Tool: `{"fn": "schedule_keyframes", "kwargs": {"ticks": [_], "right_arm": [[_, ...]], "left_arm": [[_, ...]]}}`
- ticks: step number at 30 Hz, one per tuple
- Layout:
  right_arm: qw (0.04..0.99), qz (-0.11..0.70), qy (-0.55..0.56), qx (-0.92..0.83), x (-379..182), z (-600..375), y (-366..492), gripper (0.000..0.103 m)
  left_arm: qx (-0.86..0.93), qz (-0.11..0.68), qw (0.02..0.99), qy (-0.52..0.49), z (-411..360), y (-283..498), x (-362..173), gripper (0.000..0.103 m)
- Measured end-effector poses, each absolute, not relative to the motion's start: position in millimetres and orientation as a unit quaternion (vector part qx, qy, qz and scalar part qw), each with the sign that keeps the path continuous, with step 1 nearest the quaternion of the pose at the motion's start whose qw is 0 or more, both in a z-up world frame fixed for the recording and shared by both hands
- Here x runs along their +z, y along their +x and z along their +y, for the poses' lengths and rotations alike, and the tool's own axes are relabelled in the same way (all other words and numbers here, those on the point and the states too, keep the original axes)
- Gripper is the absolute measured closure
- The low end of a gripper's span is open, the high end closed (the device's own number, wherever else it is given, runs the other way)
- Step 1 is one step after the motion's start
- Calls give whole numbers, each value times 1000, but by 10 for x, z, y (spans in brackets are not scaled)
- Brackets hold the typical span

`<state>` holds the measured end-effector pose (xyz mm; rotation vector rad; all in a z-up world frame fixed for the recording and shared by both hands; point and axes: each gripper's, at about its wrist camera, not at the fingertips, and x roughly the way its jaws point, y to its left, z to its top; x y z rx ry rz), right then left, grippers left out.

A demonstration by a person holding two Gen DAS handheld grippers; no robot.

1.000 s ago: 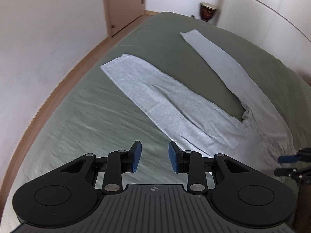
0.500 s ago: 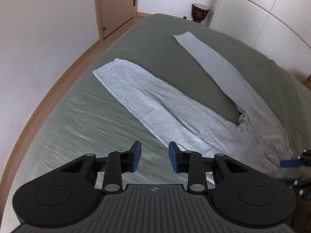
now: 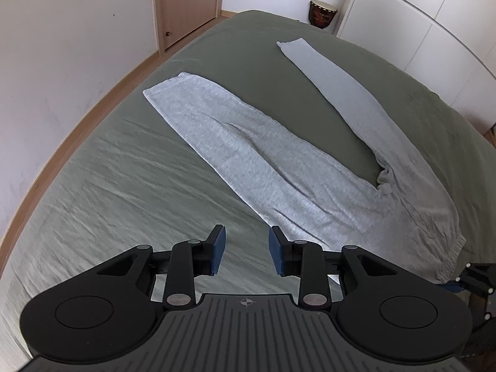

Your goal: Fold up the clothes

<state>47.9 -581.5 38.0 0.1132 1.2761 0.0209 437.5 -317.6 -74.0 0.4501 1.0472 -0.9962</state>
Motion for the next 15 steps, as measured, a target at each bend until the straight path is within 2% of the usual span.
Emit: {"fn": "schedule_keyframes", "kwargs": {"ticks": [10,12,15], "right_arm": [[807,583,-87,41,272,-5414,249,38],[806,578,-124,37,231,-5325,183,45],[804,573,-152,33,214,-5248,112,48]], "left_arm": [[-441,480,733,194,-3099,4319,-817,73],[-438,485,734,187,-3091,4321,-836,73],[-437,487,733,186,-3088,4304,-847,73]]}}
